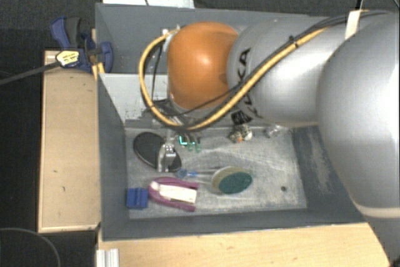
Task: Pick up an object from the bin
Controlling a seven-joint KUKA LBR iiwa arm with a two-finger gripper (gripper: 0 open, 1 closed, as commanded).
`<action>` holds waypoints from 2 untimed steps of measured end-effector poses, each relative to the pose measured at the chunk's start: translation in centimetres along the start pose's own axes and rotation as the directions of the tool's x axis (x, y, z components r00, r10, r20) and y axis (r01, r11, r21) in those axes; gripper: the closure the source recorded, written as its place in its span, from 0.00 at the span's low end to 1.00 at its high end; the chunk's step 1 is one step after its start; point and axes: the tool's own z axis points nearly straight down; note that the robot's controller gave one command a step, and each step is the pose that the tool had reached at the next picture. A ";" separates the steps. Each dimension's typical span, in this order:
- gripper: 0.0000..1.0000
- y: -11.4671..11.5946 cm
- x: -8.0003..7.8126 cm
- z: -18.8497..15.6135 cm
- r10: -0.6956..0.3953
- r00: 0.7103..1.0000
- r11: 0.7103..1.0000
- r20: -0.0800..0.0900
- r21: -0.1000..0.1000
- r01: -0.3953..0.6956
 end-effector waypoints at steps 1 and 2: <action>0.00 -1.7 -1.6 10.0 0.176 0.984 0.984 0.008 -0.004 -0.176; 0.00 1.9 -0.7 6.8 0.377 0.926 0.926 0.010 -0.007 -0.377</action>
Offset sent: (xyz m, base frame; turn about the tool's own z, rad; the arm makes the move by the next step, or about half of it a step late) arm 0.0139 -0.0176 -0.0994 0.1761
